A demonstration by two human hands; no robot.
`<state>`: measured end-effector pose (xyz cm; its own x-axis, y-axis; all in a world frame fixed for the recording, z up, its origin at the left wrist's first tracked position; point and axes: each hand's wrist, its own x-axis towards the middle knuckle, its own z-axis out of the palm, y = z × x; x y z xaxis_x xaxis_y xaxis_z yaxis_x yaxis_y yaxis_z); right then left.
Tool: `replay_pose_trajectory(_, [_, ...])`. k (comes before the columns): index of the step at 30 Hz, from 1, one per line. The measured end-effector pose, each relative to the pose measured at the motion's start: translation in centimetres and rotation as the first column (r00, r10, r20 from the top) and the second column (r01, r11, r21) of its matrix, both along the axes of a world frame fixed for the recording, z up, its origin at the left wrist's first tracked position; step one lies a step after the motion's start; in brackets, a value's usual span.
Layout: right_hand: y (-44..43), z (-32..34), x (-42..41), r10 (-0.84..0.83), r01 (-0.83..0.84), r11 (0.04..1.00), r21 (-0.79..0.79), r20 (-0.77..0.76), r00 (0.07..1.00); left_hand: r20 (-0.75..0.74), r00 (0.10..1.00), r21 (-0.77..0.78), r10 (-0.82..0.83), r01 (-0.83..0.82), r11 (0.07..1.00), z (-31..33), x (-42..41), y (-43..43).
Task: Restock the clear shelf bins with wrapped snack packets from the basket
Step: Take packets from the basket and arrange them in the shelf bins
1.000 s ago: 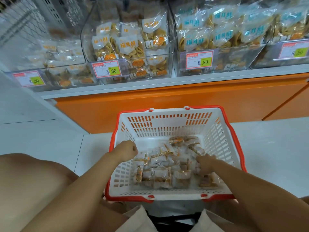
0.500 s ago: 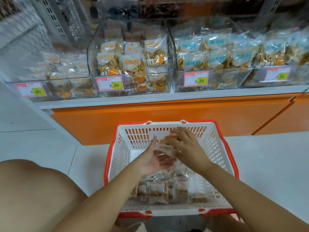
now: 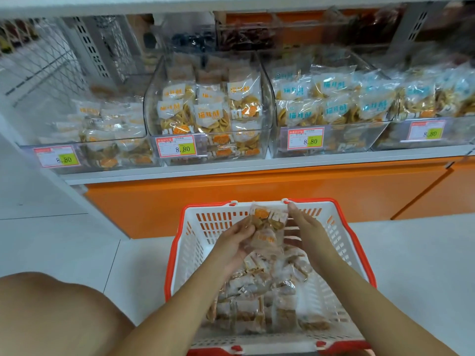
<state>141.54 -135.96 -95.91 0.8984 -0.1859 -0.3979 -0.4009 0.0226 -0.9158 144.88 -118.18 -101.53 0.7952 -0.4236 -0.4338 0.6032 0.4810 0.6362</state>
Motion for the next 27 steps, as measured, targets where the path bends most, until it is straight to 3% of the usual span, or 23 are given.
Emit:
replay_pose_trajectory(3, [-0.1,-1.0,0.2,-0.024,0.024,1.000,-0.013,-0.032,0.999,0.014,0.999,0.150,0.034,-0.036,0.988,-0.1,0.4,-0.1])
replay_pose_trajectory(5, [0.1,-2.2,0.2,0.040,-0.047,0.997,-0.061,-0.115,0.992,-0.013,1.000,0.233,0.026,-0.023,0.972,-0.5,0.1,-0.2])
replay_pose_trajectory(8, [0.3,-4.5,-0.5,0.034,-0.032,0.999,0.011,-0.267,0.963,-0.097,0.995,0.291,-0.002,0.030,0.956,-2.4,-0.8,-0.3])
replay_pose_trajectory(11, [-0.2,-5.5,-1.0,0.031,-0.049,0.998,-0.040,-0.359,0.933,-0.196,0.979,0.447,0.051,0.043,0.894,-4.7,-1.5,0.1])
replay_pose_trajectory(14, [-1.0,-4.7,-1.0,0.047,-0.082,0.993,-0.082,-0.356,0.933,-0.245,0.969,0.536,0.026,0.113,0.837,-6.3,-1.7,0.7])
replay_pose_trajectory(16, [-1.8,-3.2,-0.7,0.092,-0.116,0.991,-0.063,-0.306,0.948,-0.256,0.966,0.641,-0.027,0.190,0.743,-7.0,-1.8,1.6])
replay_pose_trajectory(18, [-2.5,-1.2,-0.2,0.175,-0.207,0.971,-0.115,-0.241,0.955,-0.261,0.957,0.756,-0.123,0.282,0.590,-8.2,-1.9,2.9])
replay_pose_trajectory(23, [-2.6,6.0,1.5,0.337,-0.316,0.884,-0.344,0.001,0.941,-0.390,0.817,0.893,-0.425,0.449,0.043,-8.5,-1.5,4.6])
replay_pose_trajectory(25, [-1.8,10.1,2.5,0.366,-0.281,0.873,-0.399,0.152,0.918,-0.315,0.823,0.935,-0.472,0.355,-0.006,-6.0,0.3,3.9])
replay_pose_trajectory(27, [-0.9,13.9,3.9,0.367,-0.210,0.874,-0.439,0.311,0.877,0.001,0.849,0.994,-0.528,0.056,0.093,-1.6,2.6,2.5])
